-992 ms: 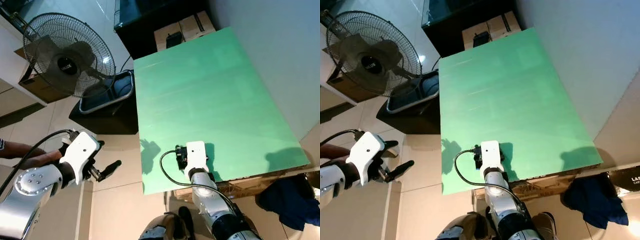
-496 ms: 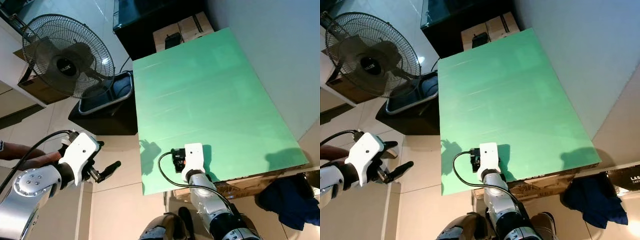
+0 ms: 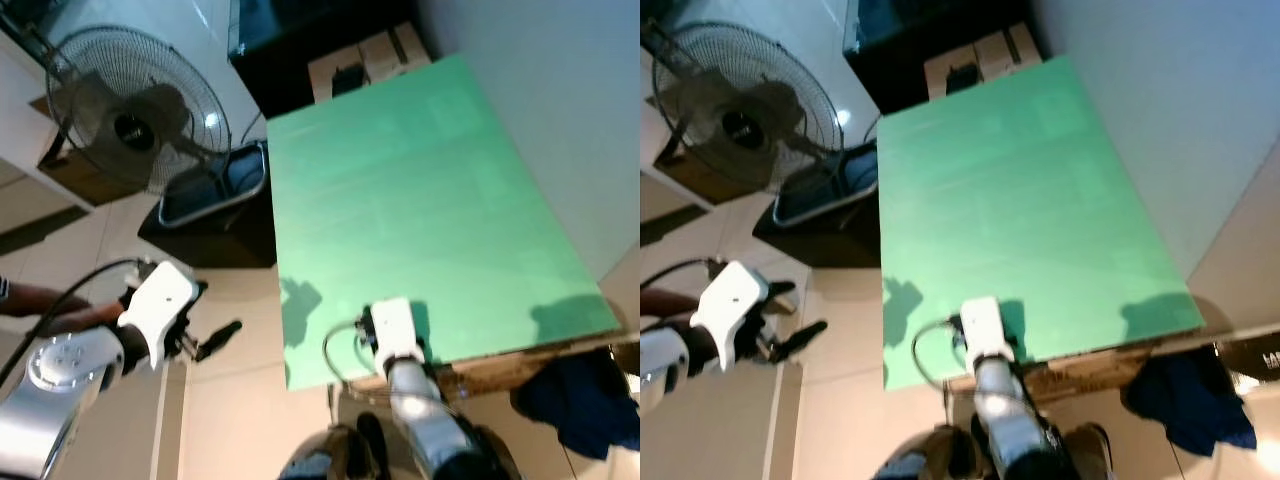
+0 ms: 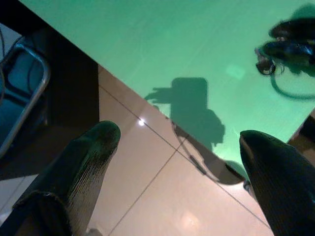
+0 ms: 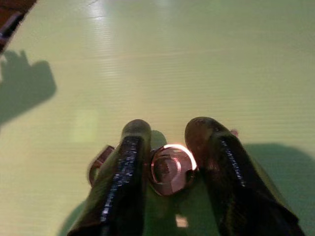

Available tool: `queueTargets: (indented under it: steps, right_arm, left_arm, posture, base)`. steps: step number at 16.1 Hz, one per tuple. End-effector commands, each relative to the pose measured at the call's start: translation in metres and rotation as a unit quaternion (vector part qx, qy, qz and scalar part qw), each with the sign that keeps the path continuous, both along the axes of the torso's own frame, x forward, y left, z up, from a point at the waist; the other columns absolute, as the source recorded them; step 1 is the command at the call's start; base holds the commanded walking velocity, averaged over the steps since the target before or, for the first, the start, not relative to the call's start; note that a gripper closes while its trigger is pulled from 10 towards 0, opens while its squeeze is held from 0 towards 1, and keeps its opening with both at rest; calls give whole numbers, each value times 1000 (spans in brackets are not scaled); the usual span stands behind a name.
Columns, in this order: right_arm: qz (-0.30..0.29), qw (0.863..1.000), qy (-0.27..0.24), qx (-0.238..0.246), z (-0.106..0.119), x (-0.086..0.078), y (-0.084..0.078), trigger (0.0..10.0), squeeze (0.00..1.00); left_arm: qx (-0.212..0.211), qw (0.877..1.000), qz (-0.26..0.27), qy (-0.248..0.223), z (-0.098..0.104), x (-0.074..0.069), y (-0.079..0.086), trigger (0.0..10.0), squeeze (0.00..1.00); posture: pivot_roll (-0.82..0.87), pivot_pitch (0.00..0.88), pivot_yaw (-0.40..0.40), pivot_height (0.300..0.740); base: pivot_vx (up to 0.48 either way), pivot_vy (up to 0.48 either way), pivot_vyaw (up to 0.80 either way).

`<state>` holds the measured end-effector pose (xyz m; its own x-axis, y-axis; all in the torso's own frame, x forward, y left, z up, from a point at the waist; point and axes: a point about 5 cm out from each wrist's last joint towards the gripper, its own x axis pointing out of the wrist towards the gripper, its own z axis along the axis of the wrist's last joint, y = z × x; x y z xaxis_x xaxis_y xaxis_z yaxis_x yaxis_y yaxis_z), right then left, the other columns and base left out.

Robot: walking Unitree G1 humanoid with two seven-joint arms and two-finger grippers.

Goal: Hang keys on a hook

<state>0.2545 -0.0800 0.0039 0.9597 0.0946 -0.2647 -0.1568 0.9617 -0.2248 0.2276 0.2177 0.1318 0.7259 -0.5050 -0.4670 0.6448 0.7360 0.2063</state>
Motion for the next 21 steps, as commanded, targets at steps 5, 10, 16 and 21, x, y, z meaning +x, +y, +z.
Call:
queueTargets:
  steps: [5, 10, 16, 21]
  right_arm:
    - [-4, 996, -94, 10, 49, 8, 10, 0, 0]
    - [-25, 996, -82, 28, 61, 18, 5, 10000, 0]
    - [8, 982, -22, 190, 62, 21, 16, 10000, 0]
    - [36, 984, 0, 172, 54, 23, 21, 10000, 0]
  left_arm:
    - [-14, 1000, 20, 6, -10, 9, -4, 10000, 0]
    - [-45, 999, 17, -18, -16, 33, -29, 10000, 0]
    - [-92, 995, 18, -30, -29, 49, -64, 10000, 0]
    - [-80, 996, -42, 21, -43, 19, -51, 10000, 0]
  posture:
    - [-38, 225, 400, 740]
    - [-85, 150, 400, 740]
    - [-137, 74, 351, 740]
    - [-86, 100, 329, 740]
  base:
    - [0, 0, 0]
    - [0, 0, 0]
    - [0, 0, 0]
    - [0, 0, 0]
